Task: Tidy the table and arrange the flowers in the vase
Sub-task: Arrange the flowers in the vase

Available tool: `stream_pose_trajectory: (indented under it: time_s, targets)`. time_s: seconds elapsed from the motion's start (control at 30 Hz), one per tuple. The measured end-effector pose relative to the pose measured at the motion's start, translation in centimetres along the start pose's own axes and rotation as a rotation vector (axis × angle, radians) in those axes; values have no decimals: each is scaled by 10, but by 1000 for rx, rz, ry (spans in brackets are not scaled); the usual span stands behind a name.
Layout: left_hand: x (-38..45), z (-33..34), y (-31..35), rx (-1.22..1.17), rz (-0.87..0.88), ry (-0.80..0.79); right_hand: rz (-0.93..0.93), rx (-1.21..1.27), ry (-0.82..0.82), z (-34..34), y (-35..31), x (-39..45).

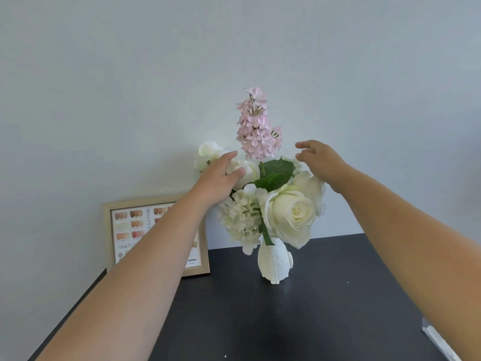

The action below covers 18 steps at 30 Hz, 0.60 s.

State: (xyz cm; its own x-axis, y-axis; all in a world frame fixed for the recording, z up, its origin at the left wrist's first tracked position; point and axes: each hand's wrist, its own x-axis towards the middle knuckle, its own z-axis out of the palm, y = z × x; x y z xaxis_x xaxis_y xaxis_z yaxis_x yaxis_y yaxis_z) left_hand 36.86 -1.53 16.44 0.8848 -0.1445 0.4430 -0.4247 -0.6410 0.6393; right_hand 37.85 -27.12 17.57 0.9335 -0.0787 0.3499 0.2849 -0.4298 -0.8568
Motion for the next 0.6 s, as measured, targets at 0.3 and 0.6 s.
stream_pose_trajectory:
  time_s: [0.3, 0.6]
  targets:
    - [7, 9, 1, 154, 76, -53, -142, 22, -7, 4, 8, -16]
    - [1, -20, -21, -137, -200, 364, -298, -4, -79, 10, -22, -32]
